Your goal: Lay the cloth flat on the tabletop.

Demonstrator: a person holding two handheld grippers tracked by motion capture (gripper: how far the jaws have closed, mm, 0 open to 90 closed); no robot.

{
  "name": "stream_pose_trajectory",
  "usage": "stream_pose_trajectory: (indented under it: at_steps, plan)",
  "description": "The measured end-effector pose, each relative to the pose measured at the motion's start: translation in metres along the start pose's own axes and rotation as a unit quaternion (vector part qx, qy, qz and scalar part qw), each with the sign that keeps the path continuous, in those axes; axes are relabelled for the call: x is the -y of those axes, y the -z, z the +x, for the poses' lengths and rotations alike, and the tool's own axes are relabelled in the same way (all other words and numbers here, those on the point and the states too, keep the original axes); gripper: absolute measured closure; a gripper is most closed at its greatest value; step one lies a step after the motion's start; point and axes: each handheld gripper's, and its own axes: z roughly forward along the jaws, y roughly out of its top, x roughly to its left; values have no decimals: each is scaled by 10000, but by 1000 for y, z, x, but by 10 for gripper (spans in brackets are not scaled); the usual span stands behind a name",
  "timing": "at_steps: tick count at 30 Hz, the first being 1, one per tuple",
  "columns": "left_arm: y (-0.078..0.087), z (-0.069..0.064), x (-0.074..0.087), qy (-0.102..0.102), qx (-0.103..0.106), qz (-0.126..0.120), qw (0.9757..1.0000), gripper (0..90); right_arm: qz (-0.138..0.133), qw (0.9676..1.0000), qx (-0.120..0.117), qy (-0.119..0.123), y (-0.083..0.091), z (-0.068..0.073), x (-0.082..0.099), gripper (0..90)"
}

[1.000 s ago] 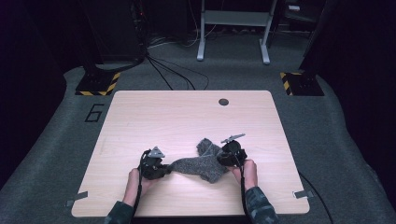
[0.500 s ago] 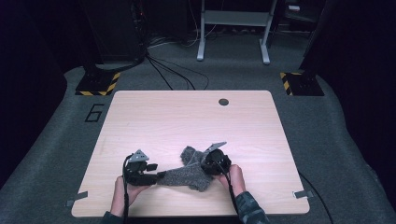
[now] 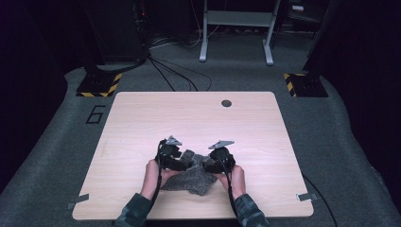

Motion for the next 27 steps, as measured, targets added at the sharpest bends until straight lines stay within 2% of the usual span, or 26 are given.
stream_pose_trajectory:
  at_steps: [1, 3, 4, 5, 6, 7, 8, 10, 11, 14, 16, 19, 24, 25, 27]
  plan:
    - [-10, -1, -1, 34, 32, 80, 10000, 321, 145, 9999, -33, 85, -6, 6, 1, 477]
    - [-17, -3, 1, 38, 95, 162, 9998, 380, 299, 9993, -60, 207, -11, 9, 3, 539]
    - [-19, -3, 3, -47, 144, 179, 9997, 457, 353, 9991, -42, 240, -13, 11, 4, 575]
    - [-21, -4, 6, -157, 243, 168, 9994, 589, 347, 9990, -16, 288, -14, 11, 4, 625]
    - [-21, -4, 6, -157, 243, 168, 9994, 710, 347, 9990, -16, 288, -14, 11, 4, 625]
    - [-22, -5, 8, -235, 306, 238, 9990, 710, 356, 9989, -22, 313, -14, 10, 5, 662]
    - [-23, -5, 12, -264, 287, 270, 9989, 808, 349, 9989, 2, 309, -12, 10, 6, 737]
    - [-23, -3, 13, -286, 289, 272, 9988, 861, 323, 9990, 0, 305, -12, 11, 6, 760]
    - [-20, -2, 17, -257, 310, 231, 9989, 874, 343, 9987, 33, 386, -10, 9, 8, 803]
    - [-17, -1, 19, -272, 315, 228, 9989, 886, 287, 9991, 74, 307, -8, 8, 11, 827]
    - [-15, 0, 21, -279, 290, 231, 9989, 888, 292, 9990, 87, 339, -8, 7, 11, 829]
    - [-10, 3, 26, -239, 203, 198, 9993, 889, 229, 9995, 142, 168, -1, 5, 14, 830]
    - [0, 9, 36, -130, 128, 173, 9997, 890, 144, 9995, 259, 51, 11, -5, 20, 831]
    - [1, 10, 37, -137, 121, 168, 9997, 889, 117, 9995, 281, 126, 13, -8, 22, 831]
    - [4, 11, 41, -97, 93, 136, 9998, 890, 124, 9995, 285, 71, 15, -9, 23, 832]
